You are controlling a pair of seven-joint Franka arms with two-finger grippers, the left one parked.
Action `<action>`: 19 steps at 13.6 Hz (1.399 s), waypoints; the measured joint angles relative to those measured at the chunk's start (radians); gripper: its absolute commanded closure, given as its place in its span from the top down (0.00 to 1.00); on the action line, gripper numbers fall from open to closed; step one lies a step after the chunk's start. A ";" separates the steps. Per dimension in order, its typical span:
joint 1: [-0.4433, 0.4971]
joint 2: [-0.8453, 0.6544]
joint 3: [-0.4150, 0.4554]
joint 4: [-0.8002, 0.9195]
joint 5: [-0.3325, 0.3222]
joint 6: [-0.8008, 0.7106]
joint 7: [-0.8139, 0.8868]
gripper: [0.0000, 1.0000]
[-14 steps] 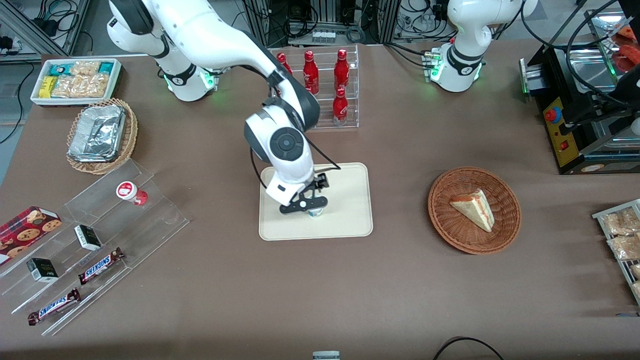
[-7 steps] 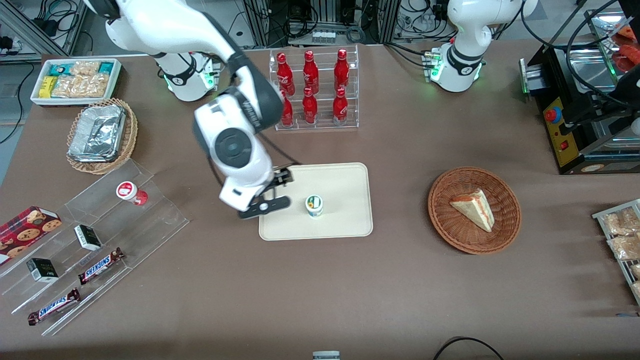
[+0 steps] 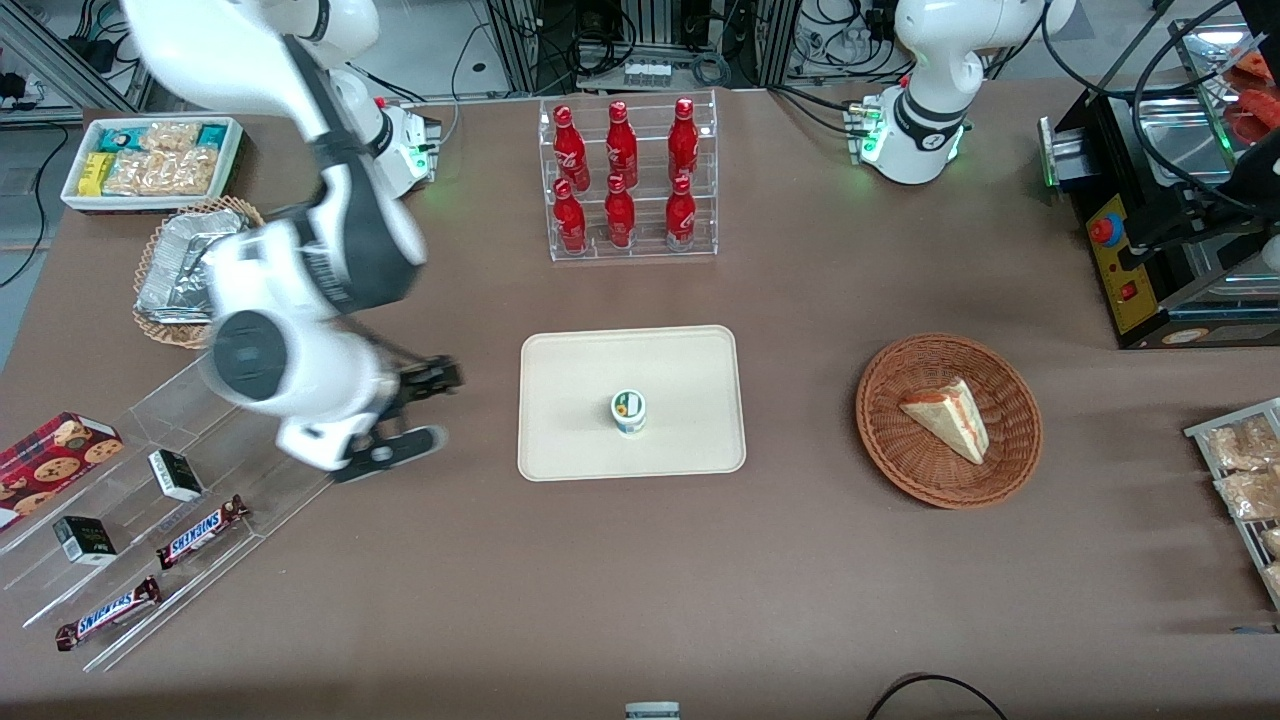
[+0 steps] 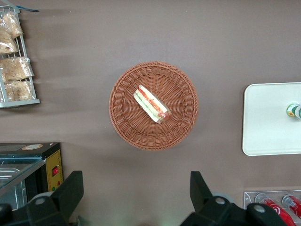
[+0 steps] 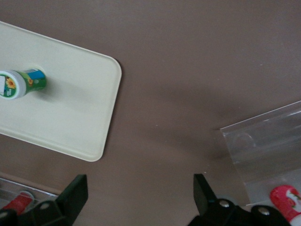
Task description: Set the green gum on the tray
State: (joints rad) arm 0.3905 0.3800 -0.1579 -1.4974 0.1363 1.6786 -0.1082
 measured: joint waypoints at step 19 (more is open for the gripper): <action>-0.432 -0.406 0.071 -0.227 -0.125 -0.138 -0.125 1.00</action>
State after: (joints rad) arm -0.0413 -0.0257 -0.0865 -1.7245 0.0117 1.5410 -0.2334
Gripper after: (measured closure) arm 0.000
